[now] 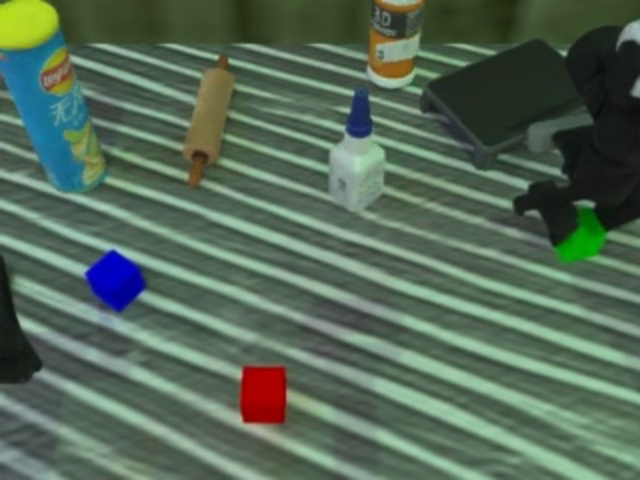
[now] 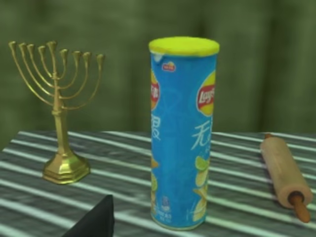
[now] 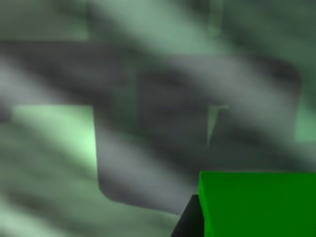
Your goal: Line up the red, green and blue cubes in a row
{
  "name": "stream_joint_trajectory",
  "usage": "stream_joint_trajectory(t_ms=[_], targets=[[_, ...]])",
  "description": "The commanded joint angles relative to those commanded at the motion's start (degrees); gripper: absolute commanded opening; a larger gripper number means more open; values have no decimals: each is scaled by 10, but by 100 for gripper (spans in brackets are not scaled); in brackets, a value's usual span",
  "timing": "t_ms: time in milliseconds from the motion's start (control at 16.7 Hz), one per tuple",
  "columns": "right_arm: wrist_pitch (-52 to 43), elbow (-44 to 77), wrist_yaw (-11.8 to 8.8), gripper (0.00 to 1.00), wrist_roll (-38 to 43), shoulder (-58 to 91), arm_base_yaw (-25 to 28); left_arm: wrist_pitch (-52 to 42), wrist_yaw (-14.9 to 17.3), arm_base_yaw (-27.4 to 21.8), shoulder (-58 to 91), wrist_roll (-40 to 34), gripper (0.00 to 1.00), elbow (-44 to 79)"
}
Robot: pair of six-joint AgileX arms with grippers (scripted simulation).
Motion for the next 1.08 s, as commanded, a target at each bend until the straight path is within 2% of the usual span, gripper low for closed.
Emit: stream_joint_trajectory(t_ms=[420, 780, 900, 1080], targets=[[-122, 79, -1, 0, -1, -39, 5, 0, 0, 0, 0, 0, 100, 0], [-131, 86, -1, 0, 1, -43, 3, 0, 0, 0, 0, 0, 100, 0], [-132, 83, 0, 0, 20, -46, 21, 0, 0, 0, 0, 0, 100, 0], [-133, 69, 1, 0, 93, -58, 81, 0, 0, 0, 0, 0, 100, 0]])
